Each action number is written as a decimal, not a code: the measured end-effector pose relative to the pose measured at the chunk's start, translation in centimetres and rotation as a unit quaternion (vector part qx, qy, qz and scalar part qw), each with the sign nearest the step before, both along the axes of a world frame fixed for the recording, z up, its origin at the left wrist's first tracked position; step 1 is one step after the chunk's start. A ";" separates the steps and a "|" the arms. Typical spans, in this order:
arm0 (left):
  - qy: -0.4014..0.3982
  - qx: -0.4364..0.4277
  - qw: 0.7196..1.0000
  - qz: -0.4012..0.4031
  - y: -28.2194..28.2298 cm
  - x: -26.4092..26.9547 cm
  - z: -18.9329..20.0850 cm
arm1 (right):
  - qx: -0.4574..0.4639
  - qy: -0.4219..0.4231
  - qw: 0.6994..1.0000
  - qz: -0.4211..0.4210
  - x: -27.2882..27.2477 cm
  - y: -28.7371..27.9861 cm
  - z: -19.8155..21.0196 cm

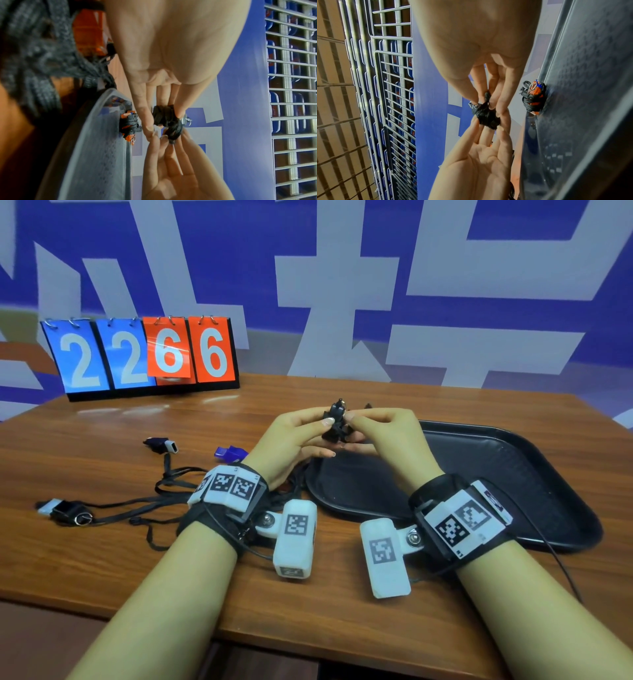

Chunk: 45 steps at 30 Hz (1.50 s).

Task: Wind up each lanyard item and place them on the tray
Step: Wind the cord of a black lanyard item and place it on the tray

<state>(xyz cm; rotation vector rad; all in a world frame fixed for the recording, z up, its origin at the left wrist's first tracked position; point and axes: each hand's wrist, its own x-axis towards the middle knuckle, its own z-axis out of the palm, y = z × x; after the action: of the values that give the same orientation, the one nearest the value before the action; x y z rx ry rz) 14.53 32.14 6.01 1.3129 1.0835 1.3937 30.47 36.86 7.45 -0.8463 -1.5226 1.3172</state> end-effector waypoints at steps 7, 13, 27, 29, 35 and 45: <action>0.123 0.048 0.989 0.069 0.4 -0.2 -0.4 | 0.010 -0.035 0.999 -0.018 -0.2 0.7 -0.6; 0.207 0.074 0.972 0.087 0.3 -0.4 -0.2 | -0.006 -0.074 0.997 -0.023 -0.1 0.9 -0.7; 0.210 0.026 0.977 0.029 -0.5 -0.6 0.4 | 0.012 -0.092 0.995 0.047 1.3 1.1 0.1; 0.191 0.014 0.981 0.013 -0.6 -0.7 0.4 | 0.021 -0.095 0.993 0.060 1.4 1.2 0.1; 0.169 0.017 0.985 0.001 -0.7 -0.7 0.5 | 0.010 -0.054 0.995 0.085 1.4 1.2 -0.2; -0.013 -0.017 0.999 -0.043 -0.6 0.1 0.6 | -0.049 0.038 0.988 0.143 1.2 1.8 -0.1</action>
<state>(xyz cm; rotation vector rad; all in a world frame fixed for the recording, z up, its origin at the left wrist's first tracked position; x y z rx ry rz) 14.59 31.57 6.59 1.2980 1.0168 1.3197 31.65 38.68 7.31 -0.6462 -1.5704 1.6248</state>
